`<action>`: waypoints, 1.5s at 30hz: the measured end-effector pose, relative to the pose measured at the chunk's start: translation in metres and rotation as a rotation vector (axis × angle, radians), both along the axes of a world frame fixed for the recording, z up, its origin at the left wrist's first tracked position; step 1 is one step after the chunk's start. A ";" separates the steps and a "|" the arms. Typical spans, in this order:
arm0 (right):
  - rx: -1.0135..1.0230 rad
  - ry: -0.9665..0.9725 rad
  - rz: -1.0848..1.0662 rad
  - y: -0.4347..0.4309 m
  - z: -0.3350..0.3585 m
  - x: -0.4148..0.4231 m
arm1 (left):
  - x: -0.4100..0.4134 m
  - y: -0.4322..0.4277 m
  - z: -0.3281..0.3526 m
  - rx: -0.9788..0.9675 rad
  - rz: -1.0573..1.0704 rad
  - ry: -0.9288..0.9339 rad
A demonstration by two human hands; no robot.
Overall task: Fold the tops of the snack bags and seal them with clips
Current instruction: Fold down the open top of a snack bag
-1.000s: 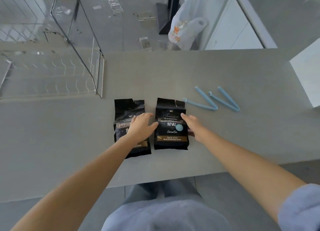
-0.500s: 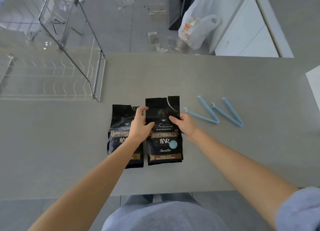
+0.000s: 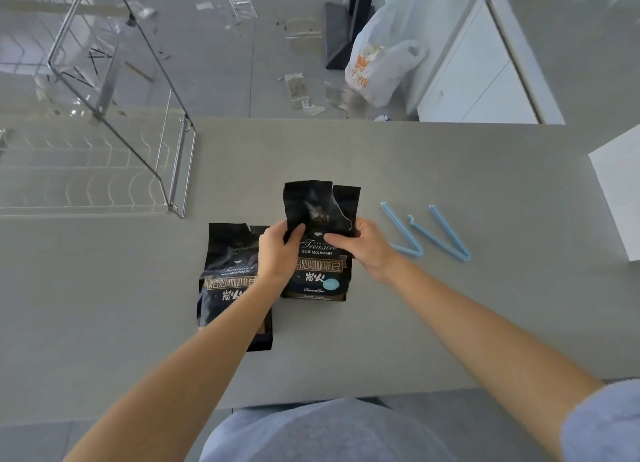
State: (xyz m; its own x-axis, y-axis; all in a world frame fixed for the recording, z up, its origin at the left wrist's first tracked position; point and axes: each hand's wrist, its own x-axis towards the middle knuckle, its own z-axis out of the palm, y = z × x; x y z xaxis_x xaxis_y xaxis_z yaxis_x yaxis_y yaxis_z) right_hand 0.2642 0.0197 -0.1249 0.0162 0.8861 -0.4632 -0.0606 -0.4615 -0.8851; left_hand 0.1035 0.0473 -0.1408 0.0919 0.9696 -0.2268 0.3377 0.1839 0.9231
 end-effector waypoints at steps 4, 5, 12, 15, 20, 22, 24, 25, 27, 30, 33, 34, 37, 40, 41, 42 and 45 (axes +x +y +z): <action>0.093 -0.291 0.022 -0.009 -0.010 -0.006 | 0.002 -0.007 -0.009 0.057 0.018 0.104; 0.114 -0.335 0.019 -0.010 -0.013 -0.009 | 0.002 -0.005 -0.008 0.048 0.001 0.122; 0.055 -0.281 -0.033 -0.012 -0.010 -0.015 | -0.019 0.006 0.007 -0.278 -0.161 -0.032; 0.037 -0.276 0.039 -0.008 -0.001 -0.004 | -0.033 0.010 0.016 -0.285 -0.293 -0.055; 0.137 -0.510 0.151 -0.008 0.010 0.009 | -0.032 0.010 0.028 -0.154 -0.367 0.118; 0.125 -0.562 0.291 -0.005 0.019 0.016 | -0.032 0.009 0.031 -0.185 -0.367 0.106; 0.171 -0.639 0.447 -0.005 0.029 0.020 | -0.035 0.008 0.033 -0.250 -0.352 0.036; 0.261 -0.706 0.490 -0.009 0.032 0.022 | -0.038 0.007 0.035 -0.266 -0.355 0.008; 0.517 -0.823 0.466 -0.022 0.035 0.020 | -0.044 0.002 0.037 -0.248 -0.372 -0.033; 0.591 -0.813 0.295 -0.034 0.028 0.019 | -0.038 -0.011 0.037 -0.136 -0.275 -0.116; 0.576 -0.849 0.234 -0.037 0.020 0.018 | -0.023 -0.014 0.040 -0.035 -0.134 -0.100; 0.642 -0.873 0.184 -0.038 0.020 0.017 | -0.021 -0.013 0.043 0.002 -0.124 -0.113; 0.661 -0.862 0.090 -0.040 0.016 0.017 | -0.018 -0.006 0.046 0.139 -0.161 -0.019; 0.504 -0.841 0.126 -0.042 0.012 0.021 | -0.014 -0.021 0.040 0.248 -0.233 0.200; 0.551 -0.832 0.105 -0.043 0.014 0.022 | -0.014 -0.025 0.037 0.267 -0.216 0.174; 0.618 -0.852 0.086 -0.045 0.016 0.021 | -0.017 -0.028 0.036 0.296 -0.200 0.150; 0.564 -0.902 0.139 -0.050 0.015 0.020 | -0.024 -0.033 0.025 0.251 -0.213 0.194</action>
State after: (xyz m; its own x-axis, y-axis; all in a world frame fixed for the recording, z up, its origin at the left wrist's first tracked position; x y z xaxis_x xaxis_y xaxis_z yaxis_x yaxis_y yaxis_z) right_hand 0.2839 -0.0303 -0.1100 0.0303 0.9888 0.1460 0.7434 0.0754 -0.6646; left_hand 0.0793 0.0148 -0.1157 0.2758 0.9611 -0.0173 0.5165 -0.1330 0.8459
